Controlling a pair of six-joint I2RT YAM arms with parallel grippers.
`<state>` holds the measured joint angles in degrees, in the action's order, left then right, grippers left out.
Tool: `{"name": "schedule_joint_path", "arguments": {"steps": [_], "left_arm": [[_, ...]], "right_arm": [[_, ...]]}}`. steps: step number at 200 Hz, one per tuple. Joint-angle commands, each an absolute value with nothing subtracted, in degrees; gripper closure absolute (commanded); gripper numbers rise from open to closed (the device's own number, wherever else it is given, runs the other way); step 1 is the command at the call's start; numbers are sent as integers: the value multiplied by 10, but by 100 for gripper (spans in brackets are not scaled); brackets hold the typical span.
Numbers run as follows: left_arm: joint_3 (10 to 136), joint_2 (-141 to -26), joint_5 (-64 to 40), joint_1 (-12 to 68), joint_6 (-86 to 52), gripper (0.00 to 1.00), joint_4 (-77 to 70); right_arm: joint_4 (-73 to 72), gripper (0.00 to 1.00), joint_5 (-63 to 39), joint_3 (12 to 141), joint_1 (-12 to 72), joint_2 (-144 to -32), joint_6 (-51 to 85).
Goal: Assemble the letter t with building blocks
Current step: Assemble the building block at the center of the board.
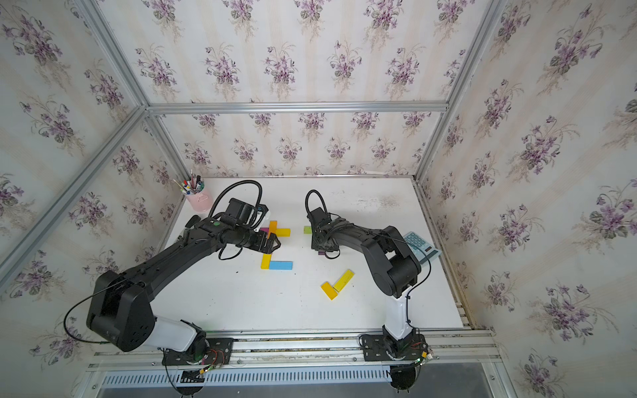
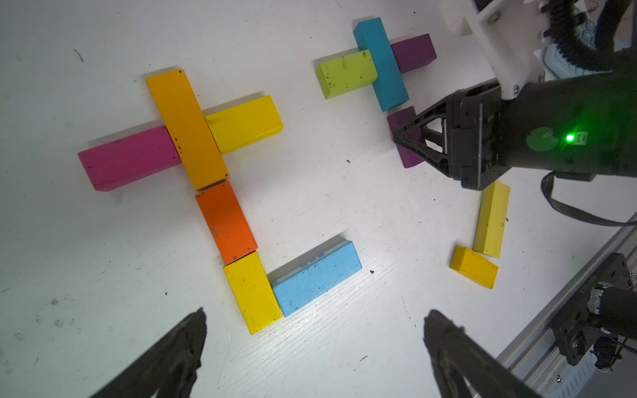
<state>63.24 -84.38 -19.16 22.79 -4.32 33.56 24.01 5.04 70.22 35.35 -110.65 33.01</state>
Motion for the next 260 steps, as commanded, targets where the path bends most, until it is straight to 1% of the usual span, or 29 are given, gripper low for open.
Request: {"name": "schedule_joint_path", "arguments": {"steps": [1,120,184,260], "left_arm": [[634,-846,-195,228,-41,0,331],[637,-857,-202,228,-42,0,328],[636,-859,-202,228,-41,0,327],[637,-860,-219,228,-40,0,328]], "right_arm": [[244,81,52,703,352,-1113,328],[244,81,54,702,347,-1116,327],[254,70,54,706,346,-1123,326],[263,62,59,705,347,-1119,324]]}}
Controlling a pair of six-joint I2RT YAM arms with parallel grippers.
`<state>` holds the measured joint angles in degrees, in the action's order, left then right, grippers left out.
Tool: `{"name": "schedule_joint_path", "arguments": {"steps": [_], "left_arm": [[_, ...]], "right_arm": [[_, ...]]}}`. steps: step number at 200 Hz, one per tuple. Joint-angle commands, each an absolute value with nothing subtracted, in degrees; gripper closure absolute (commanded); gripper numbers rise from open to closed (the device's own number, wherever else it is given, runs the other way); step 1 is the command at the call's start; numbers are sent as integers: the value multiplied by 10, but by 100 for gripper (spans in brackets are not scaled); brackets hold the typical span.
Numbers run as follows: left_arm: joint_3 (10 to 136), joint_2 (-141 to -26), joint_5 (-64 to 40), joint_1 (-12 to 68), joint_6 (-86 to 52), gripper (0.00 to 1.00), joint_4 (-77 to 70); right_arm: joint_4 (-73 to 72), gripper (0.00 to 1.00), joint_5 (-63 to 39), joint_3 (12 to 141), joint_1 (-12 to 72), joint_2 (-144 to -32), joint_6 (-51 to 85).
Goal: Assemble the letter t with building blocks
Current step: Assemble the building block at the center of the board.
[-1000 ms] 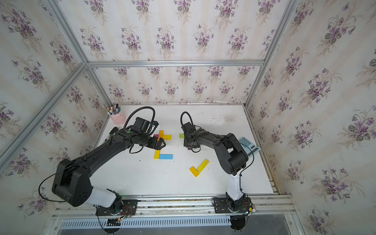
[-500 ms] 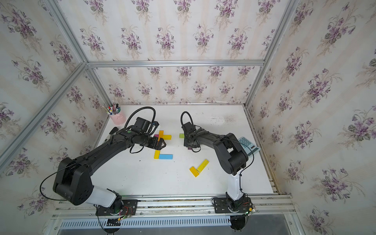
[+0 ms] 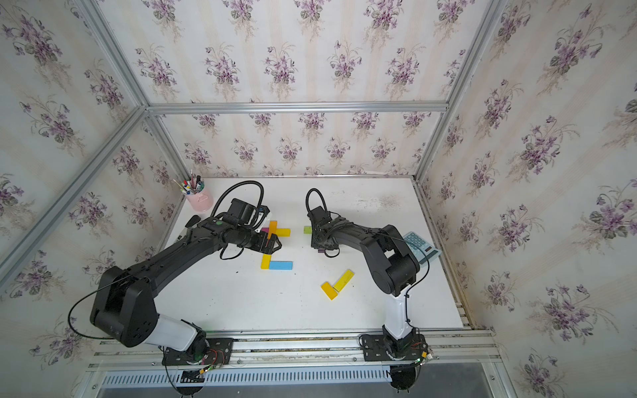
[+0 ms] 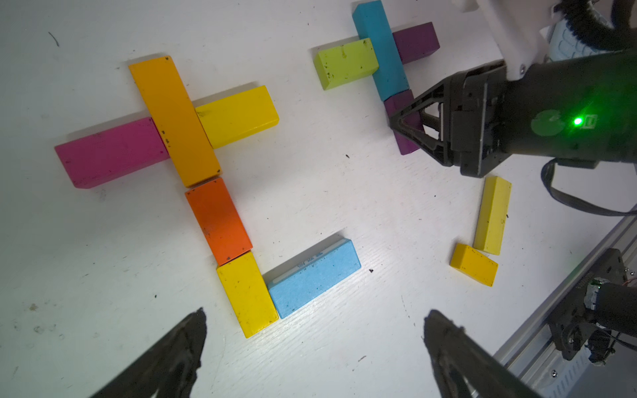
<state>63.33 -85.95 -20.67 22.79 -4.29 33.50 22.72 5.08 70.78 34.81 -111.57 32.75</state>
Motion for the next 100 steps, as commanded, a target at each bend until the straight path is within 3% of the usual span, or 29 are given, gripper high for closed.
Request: {"name": "schedule_joint_path", "arguments": {"steps": [1,48,100], "left_arm": [[636,-860,-219,228,-40,0,327],[634,-857,-221,228,-41,0,327],[637,-843,-220,228,-40,0,324]], "right_arm": [[263,62,59,705,346,-1119,323],[264,48,55,703,347,-1117,322],[265,42,64,706,347,-1077,313]]}}
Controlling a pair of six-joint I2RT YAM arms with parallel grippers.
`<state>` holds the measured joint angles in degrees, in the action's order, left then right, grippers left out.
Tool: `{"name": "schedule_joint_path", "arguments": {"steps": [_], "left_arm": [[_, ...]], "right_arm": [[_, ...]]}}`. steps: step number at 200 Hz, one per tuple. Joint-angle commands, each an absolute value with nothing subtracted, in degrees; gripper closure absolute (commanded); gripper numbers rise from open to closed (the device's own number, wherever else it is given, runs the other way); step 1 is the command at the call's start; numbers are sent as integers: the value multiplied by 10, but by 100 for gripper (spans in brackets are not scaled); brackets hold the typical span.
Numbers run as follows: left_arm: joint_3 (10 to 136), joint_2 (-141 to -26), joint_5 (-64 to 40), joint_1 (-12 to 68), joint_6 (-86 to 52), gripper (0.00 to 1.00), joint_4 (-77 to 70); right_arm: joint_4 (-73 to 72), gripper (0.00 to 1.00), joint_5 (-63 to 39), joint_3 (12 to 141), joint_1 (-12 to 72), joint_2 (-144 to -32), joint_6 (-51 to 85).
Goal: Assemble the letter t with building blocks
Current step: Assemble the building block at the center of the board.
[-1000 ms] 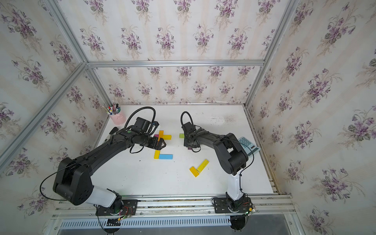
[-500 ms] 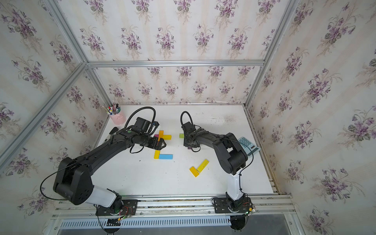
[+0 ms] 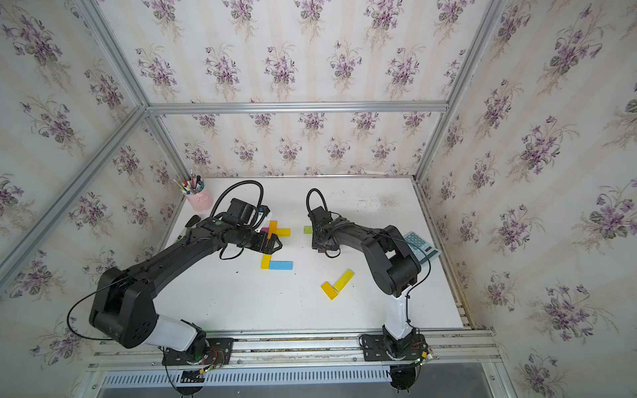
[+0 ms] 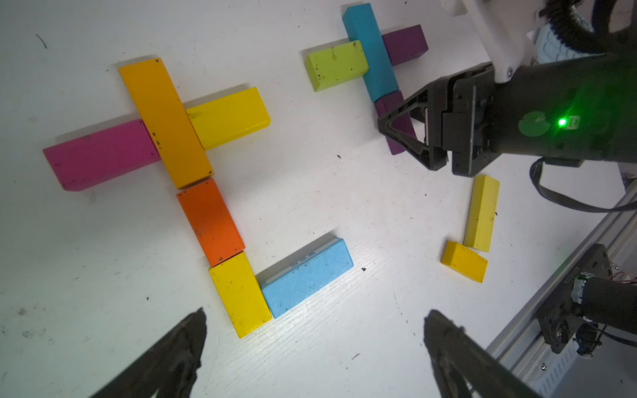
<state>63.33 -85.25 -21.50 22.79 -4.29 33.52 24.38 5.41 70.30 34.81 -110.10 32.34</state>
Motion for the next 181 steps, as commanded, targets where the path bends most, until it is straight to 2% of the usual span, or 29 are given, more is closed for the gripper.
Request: {"name": "schedule_joint_path", "arguments": {"steps": [1,16,23,29,31,32,35,61,88,123,148,166,181], "left_arm": [[637,-842,-220,228,-40,0,324],[635,-833,-225,228,-38,0,318],[632,-828,-228,228,-38,0,316],[630,-823,-231,228,-38,0,313],[629,-820,-232,228,-39,0,311],[628,-820,-232,228,-39,0,311],[626,-817,-233,228,-39,0,310],[617,-786,-242,229,-37,0,308],[604,-741,-251,238,-21,0,305],[551,-679,-258,244,-38,0,243],[584,-715,-325,256,-23,0,315],[579,-718,-276,304,-1,0,334],[558,-700,-255,332,-4,0,328]], "right_arm": [[265,42,64,706,347,-1076,313],[260,37,60,701,346,-1056,309],[256,32,57,697,347,-1046,307],[252,20,55,692,347,-1038,304],[252,7,55,690,348,-1036,303],[251,3,55,690,348,-1035,303],[251,0,55,688,349,-1031,302],[255,0,72,665,360,-993,292],[231,0,112,611,388,-902,286],[122,0,55,474,386,-759,285],[102,0,3,420,378,-719,285],[123,11,-14,410,383,-723,287],[149,17,13,405,416,-717,295]]}}
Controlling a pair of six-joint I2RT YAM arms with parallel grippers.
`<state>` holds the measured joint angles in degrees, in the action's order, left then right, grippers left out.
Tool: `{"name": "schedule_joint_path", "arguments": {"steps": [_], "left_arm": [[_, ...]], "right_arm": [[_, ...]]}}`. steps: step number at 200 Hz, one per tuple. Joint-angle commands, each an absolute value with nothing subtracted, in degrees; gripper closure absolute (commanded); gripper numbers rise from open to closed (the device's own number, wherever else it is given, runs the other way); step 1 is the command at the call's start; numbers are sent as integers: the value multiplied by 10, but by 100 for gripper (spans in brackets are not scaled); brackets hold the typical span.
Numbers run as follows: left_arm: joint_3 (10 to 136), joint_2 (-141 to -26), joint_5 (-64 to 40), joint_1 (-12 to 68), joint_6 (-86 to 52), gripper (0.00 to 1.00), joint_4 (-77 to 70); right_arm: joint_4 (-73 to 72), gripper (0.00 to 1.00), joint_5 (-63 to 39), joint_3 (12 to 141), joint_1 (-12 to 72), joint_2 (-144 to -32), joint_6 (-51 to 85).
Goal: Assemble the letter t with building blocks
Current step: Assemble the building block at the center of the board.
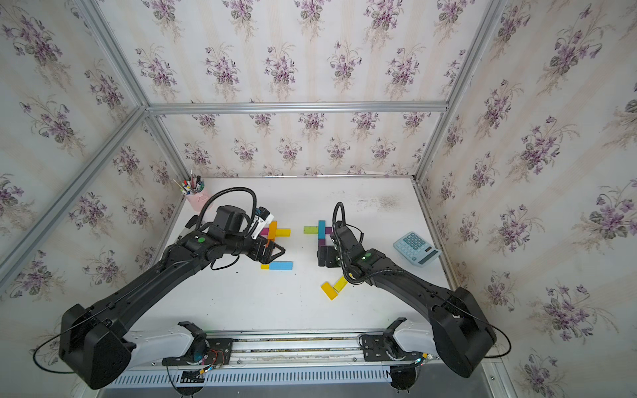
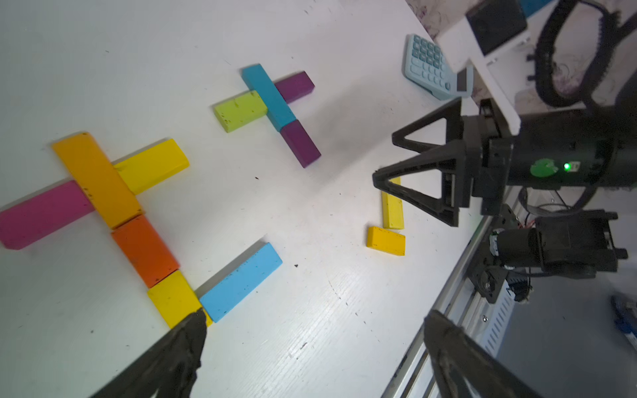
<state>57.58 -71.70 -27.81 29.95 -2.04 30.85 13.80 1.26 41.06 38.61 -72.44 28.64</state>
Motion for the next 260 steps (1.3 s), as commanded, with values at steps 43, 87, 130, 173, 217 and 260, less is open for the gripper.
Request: {"name": "schedule_joint_path", "arguments": {"steps": [43,87,130,173,217,260], "left_arm": [[486,-636,-223,387,-28,0,322],[398,-589,-227,451,-68,0,271],[334,-549,-216,520,-55,0,214],[293,-538,-208,566,-42,0,143],[283,-533,-201,584,-23,0,129],[272,-510,-187,585,-26,0,128]], "right_arm": [[170,33,35,344,491,-664,375],[153,35,55,285,554,-650,426],[157,35,74,270,564,-644,426],[153,36,88,269,563,-659,414],[144,36,95,269,564,-674,403],[131,39,93,273,564,-690,392]]}}
